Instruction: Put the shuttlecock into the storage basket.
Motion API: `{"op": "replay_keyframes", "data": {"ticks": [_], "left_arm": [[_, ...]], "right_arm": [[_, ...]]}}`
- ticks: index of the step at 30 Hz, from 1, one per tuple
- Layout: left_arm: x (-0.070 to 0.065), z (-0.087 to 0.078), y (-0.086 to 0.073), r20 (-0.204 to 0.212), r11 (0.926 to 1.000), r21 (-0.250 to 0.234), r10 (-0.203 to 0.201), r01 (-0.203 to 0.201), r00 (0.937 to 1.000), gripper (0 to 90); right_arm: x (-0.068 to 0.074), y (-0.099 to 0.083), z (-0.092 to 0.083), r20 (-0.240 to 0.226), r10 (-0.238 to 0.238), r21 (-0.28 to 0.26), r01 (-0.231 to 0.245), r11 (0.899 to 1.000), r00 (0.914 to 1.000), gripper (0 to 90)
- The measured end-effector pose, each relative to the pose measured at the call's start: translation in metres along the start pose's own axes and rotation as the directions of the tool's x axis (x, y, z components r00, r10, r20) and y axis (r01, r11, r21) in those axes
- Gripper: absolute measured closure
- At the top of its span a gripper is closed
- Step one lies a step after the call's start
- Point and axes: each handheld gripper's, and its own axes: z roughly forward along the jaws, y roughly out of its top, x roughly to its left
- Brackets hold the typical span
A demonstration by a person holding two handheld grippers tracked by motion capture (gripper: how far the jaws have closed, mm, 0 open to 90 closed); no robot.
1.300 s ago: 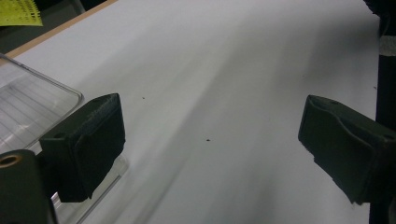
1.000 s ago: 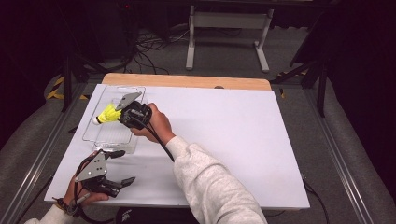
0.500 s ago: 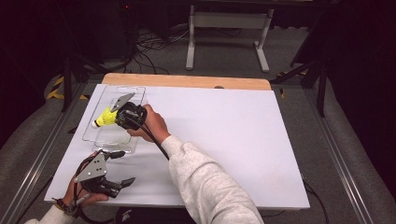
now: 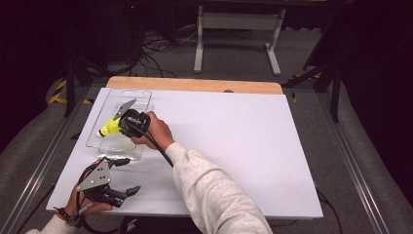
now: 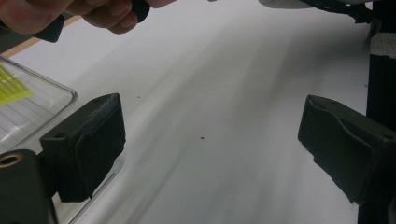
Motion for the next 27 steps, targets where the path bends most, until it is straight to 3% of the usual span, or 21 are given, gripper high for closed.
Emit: {"op": "replay_keyframes", "data": {"ticks": [27], "left_arm": [[-0.001,0.003,0.000,0.011,0.9999,0.010,-0.002,0.002,0.9999,8.4]], "right_arm": [[0.004,-0.016,0.015,-0.036,0.031,0.057,-0.029,0.998,0.9989,86.9]]}}
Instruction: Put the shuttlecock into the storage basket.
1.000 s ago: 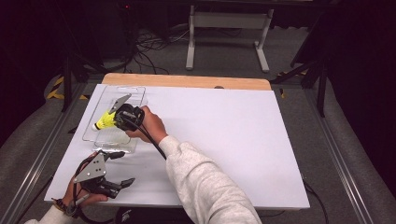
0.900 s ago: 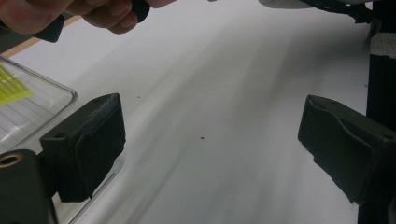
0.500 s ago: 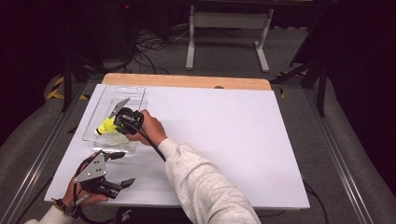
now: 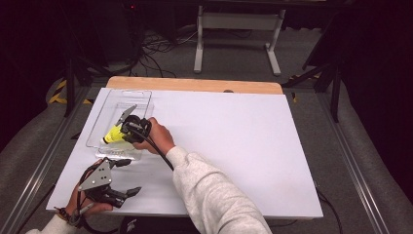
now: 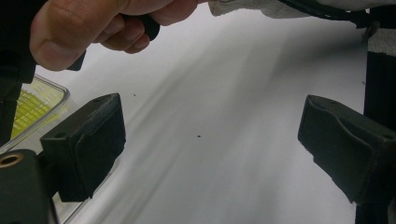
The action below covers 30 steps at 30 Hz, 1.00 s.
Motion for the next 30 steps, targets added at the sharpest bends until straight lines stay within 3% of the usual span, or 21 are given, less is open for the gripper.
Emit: {"op": "replay_keyframes", "data": {"ticks": [19,30], "left_arm": [[0.0000,-0.0002,-0.0001,0.003,1.0000,0.000,0.001,-0.001,1.0000,8.8],[0.0003,-0.0004,0.0001,0.002,1.0000,0.000,0.004,-0.004,1.0000,8.9]], "right_arm": [[0.0045,-0.0023,0.0053,-0.013,-0.008,0.025,0.008,1.000,0.9999,83.7],[0.0063,-0.0042,0.0025,0.008,0.014,0.006,-0.014,1.000,0.9999,67.5]]}}
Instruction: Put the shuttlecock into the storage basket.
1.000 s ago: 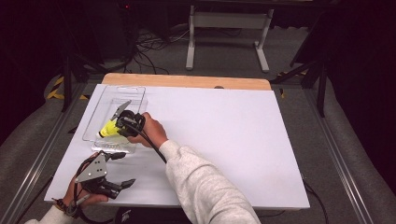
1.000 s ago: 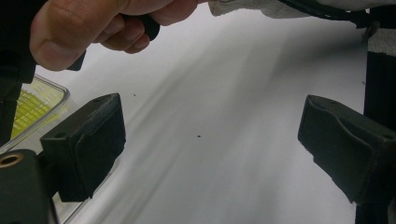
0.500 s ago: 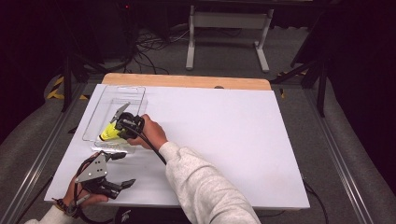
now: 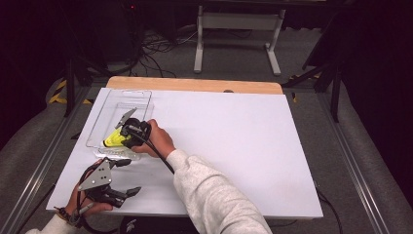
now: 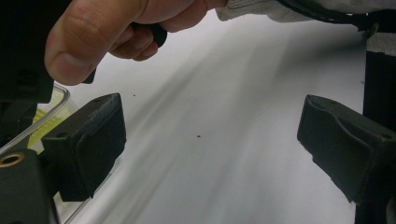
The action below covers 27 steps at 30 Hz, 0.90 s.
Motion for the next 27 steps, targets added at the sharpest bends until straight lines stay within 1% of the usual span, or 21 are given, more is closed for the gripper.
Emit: {"op": "replay_keyframes", "data": {"ticks": [1,4,6,8,12,13,17,18,23,24,26,27], "left_arm": [[0.000,0.000,0.000,0.000,1.0000,0.000,0.003,-0.003,1.0000,8.9],[0.000,0.000,0.001,-0.003,1.0000,-0.003,0.002,-0.002,1.0000,8.9],[0.000,0.000,0.001,-0.001,1.0000,0.000,0.003,-0.003,1.0000,8.9],[0.000,0.000,0.001,-0.001,1.0000,0.001,0.004,-0.004,1.0000,8.9],[0.001,-0.001,0.001,-0.002,1.0000,-0.003,0.004,-0.004,1.0000,8.8],[0.001,-0.001,0.001,-0.004,1.0000,-0.003,0.006,-0.006,1.0000,8.8],[0.002,-0.002,0.001,-0.008,1.0000,-0.009,0.000,0.000,1.0000,8.8],[0.003,-0.003,0.001,-0.014,1.0000,-0.006,0.005,-0.006,0.9999,8.8],[0.003,-0.003,0.001,-0.015,1.0000,-0.009,0.002,-0.002,0.9999,8.8],[0.002,-0.003,0.002,-0.015,1.0000,-0.007,0.004,-0.004,0.9999,8.8],[0.002,-0.003,0.001,-0.014,1.0000,-0.007,0.003,-0.003,0.9999,8.8],[0.002,-0.003,0.001,-0.014,1.0000,-0.006,0.003,-0.003,0.9999,8.8]], "right_arm": [[0.000,0.000,0.000,0.000,0.000,0.000,0.000,1.000,1.0000,67.5],[0.001,-0.002,-0.002,0.011,-0.007,-0.011,0.008,1.000,0.9999,63.6],[0.004,-0.002,-0.005,0.029,-0.016,-0.021,0.017,1.000,0.9995,62.1],[0.004,-0.003,-0.008,0.040,-0.024,-0.021,0.024,0.999,0.9989,58.5],[0.004,-0.004,-0.014,0.040,-0.017,-0.041,0.019,0.999,0.9991,54.4],[0.005,-0.004,-0.015,0.050,-0.015,-0.044,0.017,0.999,0.9987,53.6],[0.008,-0.004,-0.023,0.058,-0.032,-0.056,0.036,0.998,0.9978,51.6],[0.008,-0.004,-0.025,0.056,-0.035,-0.061,0.038,0.997,0.9978,51.2],[0.010,-0.004,-0.030,0.065,-0.041,-0.073,0.046,0.996,0.9970,48.0],[0.010,-0.004,-0.031,0.074,-0.039,-0.073,0.044,0.996,0.9965,47.1],[0.011,-0.004,-0.033,0.077,-0.044,-0.075,0.050,0.996,0.9961,45.6],[0.012,-0.004,-0.034,0.085,-0.051,-0.071,0.057,0.996,0.9951,44.8]]}}
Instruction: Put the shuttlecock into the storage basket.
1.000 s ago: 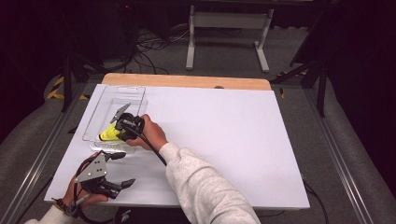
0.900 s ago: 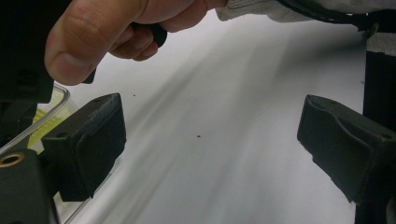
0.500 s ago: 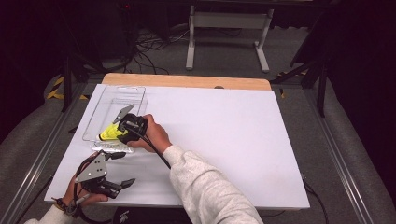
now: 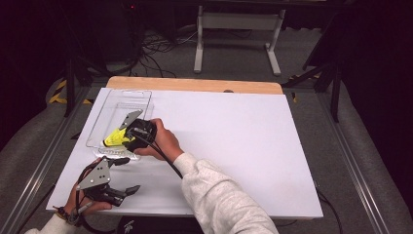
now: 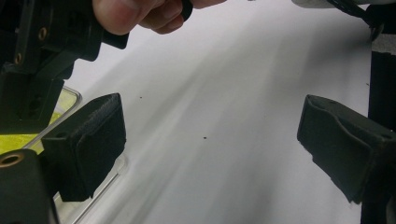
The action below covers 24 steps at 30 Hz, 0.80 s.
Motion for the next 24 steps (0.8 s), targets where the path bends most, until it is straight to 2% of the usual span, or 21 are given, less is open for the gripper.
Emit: {"op": "replay_keyframes", "data": {"ticks": [7,8,24], "left_arm": [[0.001,-0.001,0.000,-0.004,1.0000,-0.002,0.004,-0.004,1.0000,8.8],[0.001,-0.001,0.000,-0.003,1.0000,-0.002,0.007,-0.007,1.0000,8.8],[0.001,0.000,0.000,-0.001,1.0000,0.005,0.002,-0.002,1.0000,8.8]], "right_arm": [[-0.001,0.000,-0.007,0.021,-0.004,-0.023,0.004,1.000,0.9998,41.2],[-0.001,0.001,-0.011,0.038,-0.014,-0.024,0.015,1.000,0.9992,39.7],[-0.006,-0.005,-0.030,0.082,0.002,-0.062,0.003,0.998,0.9966,27.0]]}}
